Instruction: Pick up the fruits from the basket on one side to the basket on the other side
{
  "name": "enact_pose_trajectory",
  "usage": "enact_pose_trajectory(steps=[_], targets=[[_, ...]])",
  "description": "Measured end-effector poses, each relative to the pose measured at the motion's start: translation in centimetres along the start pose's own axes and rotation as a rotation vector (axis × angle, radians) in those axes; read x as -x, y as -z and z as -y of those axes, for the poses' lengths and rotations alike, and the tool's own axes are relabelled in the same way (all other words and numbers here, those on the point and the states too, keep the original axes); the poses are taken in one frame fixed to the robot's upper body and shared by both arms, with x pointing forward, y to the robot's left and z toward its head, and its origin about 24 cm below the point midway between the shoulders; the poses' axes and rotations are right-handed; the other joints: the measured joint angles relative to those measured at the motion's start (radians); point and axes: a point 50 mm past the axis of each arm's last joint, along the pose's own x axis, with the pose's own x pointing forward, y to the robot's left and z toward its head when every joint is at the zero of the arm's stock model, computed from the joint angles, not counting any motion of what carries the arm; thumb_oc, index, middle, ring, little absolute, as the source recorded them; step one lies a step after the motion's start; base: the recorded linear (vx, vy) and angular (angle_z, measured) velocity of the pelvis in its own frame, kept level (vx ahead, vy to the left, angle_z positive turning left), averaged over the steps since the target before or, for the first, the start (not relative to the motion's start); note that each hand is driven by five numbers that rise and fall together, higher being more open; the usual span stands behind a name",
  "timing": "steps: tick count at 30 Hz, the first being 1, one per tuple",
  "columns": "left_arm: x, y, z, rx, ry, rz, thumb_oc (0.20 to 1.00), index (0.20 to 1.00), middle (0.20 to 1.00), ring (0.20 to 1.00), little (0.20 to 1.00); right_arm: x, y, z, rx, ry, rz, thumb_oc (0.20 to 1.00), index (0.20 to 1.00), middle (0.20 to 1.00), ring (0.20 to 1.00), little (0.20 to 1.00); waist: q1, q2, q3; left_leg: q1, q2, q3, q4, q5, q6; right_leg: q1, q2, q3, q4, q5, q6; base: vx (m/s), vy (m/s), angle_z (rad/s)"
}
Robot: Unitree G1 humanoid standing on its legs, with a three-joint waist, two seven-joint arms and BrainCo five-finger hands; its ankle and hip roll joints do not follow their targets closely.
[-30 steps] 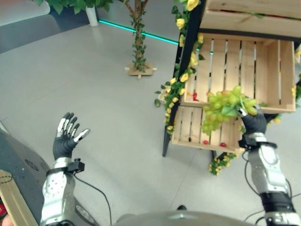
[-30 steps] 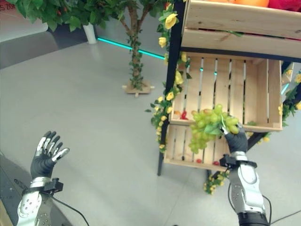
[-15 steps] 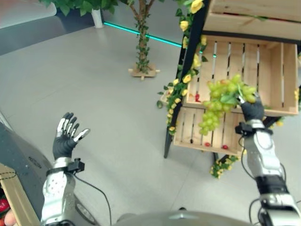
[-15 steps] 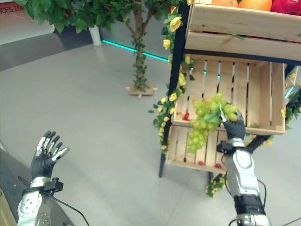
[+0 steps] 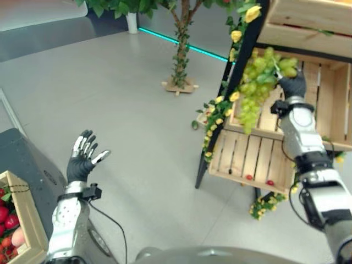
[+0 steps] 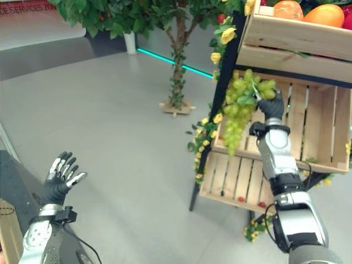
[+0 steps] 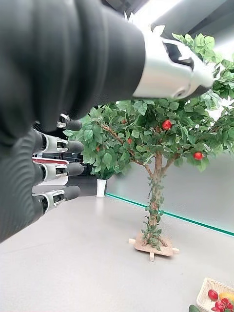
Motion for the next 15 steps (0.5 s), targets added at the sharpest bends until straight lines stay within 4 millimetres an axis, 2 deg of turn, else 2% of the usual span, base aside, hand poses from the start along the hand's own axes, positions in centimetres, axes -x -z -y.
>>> enact_pose_trajectory(steps=[5,8,15], targets=[[0.0,0.3,0.5,0.005,0.016,-0.012,1.000,1.000,1.000,1.000,1.000,-1.8,-0.2,1.0,0.064,0.067,-0.072,0.200,0.200,0.200,0.200,0.200,0.005,0.001,0.000,-0.001,0.000,-0.007,0.000,0.000,0.000,0.006,0.001,-0.006,-0.009,0.002,0.002,0.01,-0.006,0.03],[0.0,0.3,0.5,0.003,0.014,-0.012,1.000,1.000,1.000,1.000,1.000,-2.3,-0.4,1.8,0.077,0.119,-0.098,0.200,0.200,0.200,0.200,0.200,0.023,0.002,-0.001,-0.002,-0.001,-0.009,0.000,0.000,0.000,0.007,0.001,-0.007,-0.011,0.003,0.002,0.00,0.000,0.00],[-0.1,0.2,-0.1,-0.030,0.008,-0.023,1.000,1.000,1.000,1.000,1.000,-3.3,-1.4,3.0,0.120,0.209,-0.141,0.200,0.200,0.200,0.200,0.200,0.029,0.004,-0.002,-0.005,-0.002,-0.025,0.000,-0.001,-0.002,0.022,0.000,-0.031,-0.025,0.008,0.004,0.04,-0.013,0.09]])
